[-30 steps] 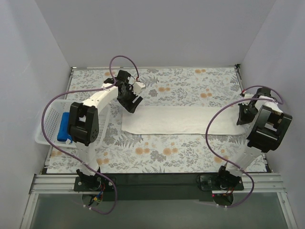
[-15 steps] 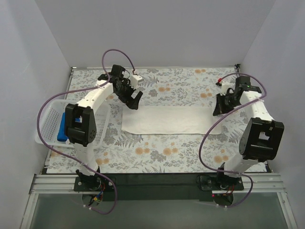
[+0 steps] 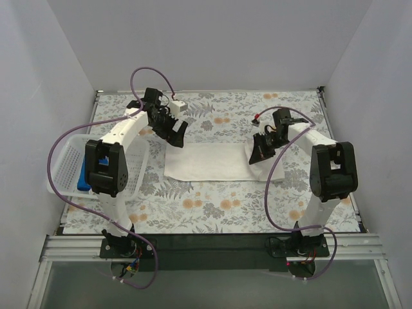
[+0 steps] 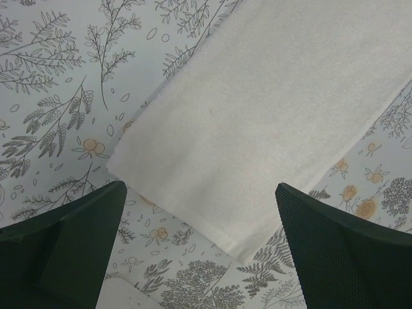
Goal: Roll the towels
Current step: Fold the towel
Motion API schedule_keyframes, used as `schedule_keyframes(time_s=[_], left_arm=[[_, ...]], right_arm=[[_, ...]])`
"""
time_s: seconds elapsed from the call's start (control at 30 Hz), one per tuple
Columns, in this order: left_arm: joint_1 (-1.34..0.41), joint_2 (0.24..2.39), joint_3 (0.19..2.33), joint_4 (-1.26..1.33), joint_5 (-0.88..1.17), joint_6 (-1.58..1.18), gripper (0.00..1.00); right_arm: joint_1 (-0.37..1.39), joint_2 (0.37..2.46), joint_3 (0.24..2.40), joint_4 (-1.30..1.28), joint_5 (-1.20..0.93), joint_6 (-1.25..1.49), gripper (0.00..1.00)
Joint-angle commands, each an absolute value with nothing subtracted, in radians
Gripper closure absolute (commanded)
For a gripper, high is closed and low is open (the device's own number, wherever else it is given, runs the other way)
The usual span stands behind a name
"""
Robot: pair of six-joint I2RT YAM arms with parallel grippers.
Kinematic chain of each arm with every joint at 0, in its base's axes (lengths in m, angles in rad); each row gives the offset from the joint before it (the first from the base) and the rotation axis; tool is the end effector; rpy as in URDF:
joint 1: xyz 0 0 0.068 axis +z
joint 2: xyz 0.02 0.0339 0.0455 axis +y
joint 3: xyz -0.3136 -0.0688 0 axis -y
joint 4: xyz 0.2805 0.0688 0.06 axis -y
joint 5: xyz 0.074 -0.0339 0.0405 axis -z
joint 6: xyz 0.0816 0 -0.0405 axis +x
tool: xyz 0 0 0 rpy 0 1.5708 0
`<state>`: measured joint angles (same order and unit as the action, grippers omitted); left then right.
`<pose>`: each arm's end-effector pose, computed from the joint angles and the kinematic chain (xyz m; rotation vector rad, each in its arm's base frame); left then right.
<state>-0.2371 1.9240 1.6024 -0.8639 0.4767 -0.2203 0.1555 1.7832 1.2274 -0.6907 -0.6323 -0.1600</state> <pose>0.4467 -0.1465 0.2402 0.1547 2.7720 -0.7789 0.3883 0.1097 0.1905 -0.5644 2.6326 0.8785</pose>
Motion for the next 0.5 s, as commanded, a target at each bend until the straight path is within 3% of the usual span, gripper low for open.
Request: schedule_keyframes(time_s=[0.0,0.47], left_arm=[[-0.235,1.844,1.580,-0.850,0.453,-0.262,0.02],[-0.233,1.815,1.511,-0.802,0.442,-0.273,0.02]], right_arm=[[0.198,1.805,1.218,-0.563,-0.663,-0.058,0.99],[0.261,1.858,1.262,-0.512,-0.623,-0.006,0.99]])
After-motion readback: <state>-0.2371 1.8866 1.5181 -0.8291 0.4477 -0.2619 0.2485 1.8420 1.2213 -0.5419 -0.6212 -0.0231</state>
